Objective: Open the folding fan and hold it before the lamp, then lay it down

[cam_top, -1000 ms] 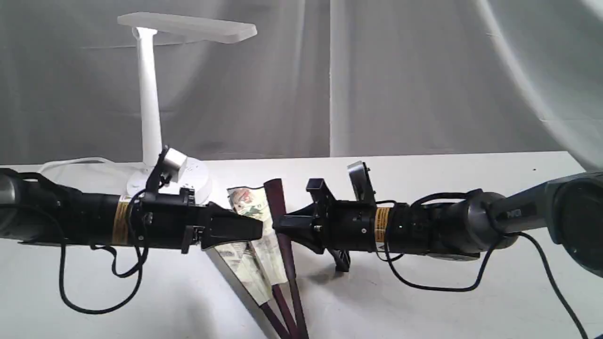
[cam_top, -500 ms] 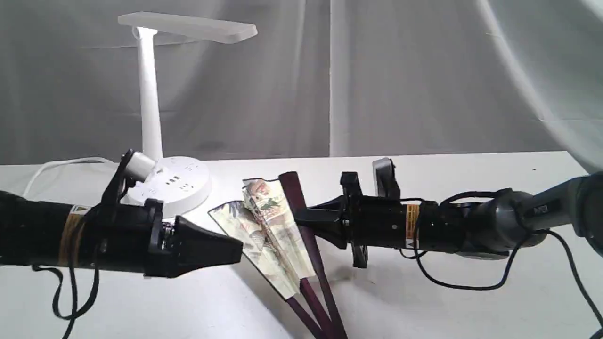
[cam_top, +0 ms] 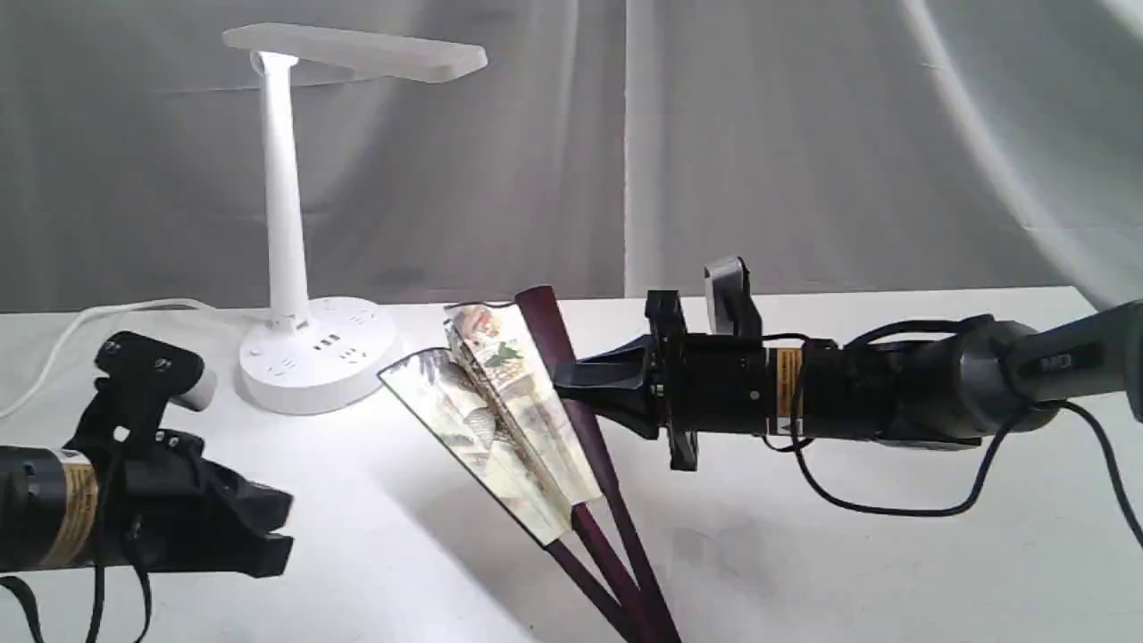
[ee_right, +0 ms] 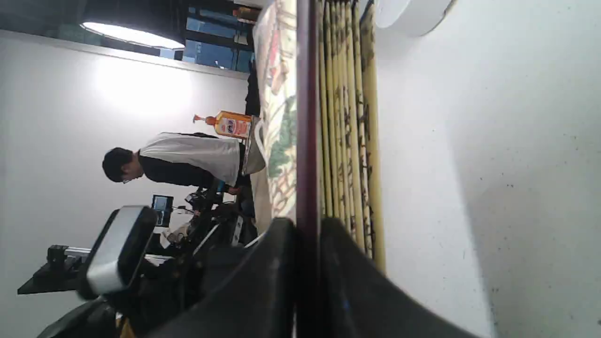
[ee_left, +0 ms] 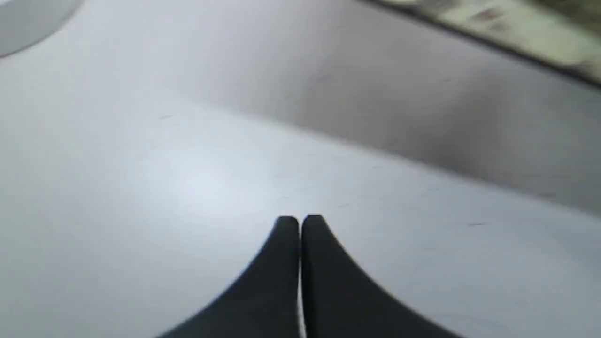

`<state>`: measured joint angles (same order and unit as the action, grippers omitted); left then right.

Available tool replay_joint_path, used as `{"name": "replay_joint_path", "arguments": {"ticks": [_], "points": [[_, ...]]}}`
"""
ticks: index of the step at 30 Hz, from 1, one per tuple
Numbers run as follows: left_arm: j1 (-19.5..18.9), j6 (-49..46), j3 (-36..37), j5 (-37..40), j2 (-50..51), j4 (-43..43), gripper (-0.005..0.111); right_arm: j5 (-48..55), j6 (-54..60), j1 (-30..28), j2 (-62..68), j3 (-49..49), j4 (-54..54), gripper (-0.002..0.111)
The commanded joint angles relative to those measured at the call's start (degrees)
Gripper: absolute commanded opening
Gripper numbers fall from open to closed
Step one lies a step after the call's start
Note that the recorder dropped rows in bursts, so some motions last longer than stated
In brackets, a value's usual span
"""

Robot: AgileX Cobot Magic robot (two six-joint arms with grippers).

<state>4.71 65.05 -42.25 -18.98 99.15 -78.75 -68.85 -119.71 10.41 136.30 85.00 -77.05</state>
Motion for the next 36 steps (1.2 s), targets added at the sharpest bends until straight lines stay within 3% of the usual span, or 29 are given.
{"name": "replay_joint_path", "arguments": {"ticks": [1,4,7,10,14,16,19,23,26,29,33,36], "points": [[-0.12,-10.28,-0.12,16.82,-0.83,11.63,0.000,-1.12,0.16,-0.37,-2.25,-1.33,0.40,0.000],[-0.12,-10.54,-1.27,24.47,-0.83,15.70,0.000,-1.12,0.16,-0.37,-2.93,-1.69,-0.40,0.000],[-0.02,-4.71,-1.11,27.08,-0.83,17.61,0.000,-1.12,0.16,-0.37,-2.93,-1.69,-1.87,0.000],[0.09,-3.87,-0.45,30.18,-0.83,29.50,0.000,-1.12,0.16,-0.37,-2.93,-1.69,-3.68,0.000],[2.94,-30.07,-2.95,45.93,-0.83,53.19,0.000,-1.12,0.16,-0.37,-2.93,-1.69,-4.55,0.000],[3.58,-47.32,-5.63,53.91,-0.83,72.20,0.000,-1.12,0.16,-0.37,-2.93,-1.69,-4.55,0.000],[3.58,-61.88,-6.51,50.19,-0.83,88.36,0.000,-1.12,0.16,-0.37,-2.93,-1.69,-4.67,0.000],[3.58,-74.98,-5.34,41.96,-0.83,102.02,0.000,-1.12,0.16,-0.37,-2.93,-1.69,-4.90,0.000],[3.48,-89.73,-3.85,37.62,-0.83,116.97,0.000,-1.12,0.16,-0.37,-2.93,-1.69,-4.78,0.000],[2.83,-110.94,-3.70,40.75,0.45,136.91,0.000,-1.12,0.16,-0.37,-2.93,-1.69,-4.78,0.000],[0.40,-142.36,-3.32,56.48,4.36,163.68,0.000,-1.12,0.16,-0.37,-2.93,-1.69,-4.78,0.000],[-1.50,-153.47,-2.09,59.34,7.17,175.95,0.000,-1.12,0.16,-0.37,-2.93,-1.69,-4.78,0.000]]}}
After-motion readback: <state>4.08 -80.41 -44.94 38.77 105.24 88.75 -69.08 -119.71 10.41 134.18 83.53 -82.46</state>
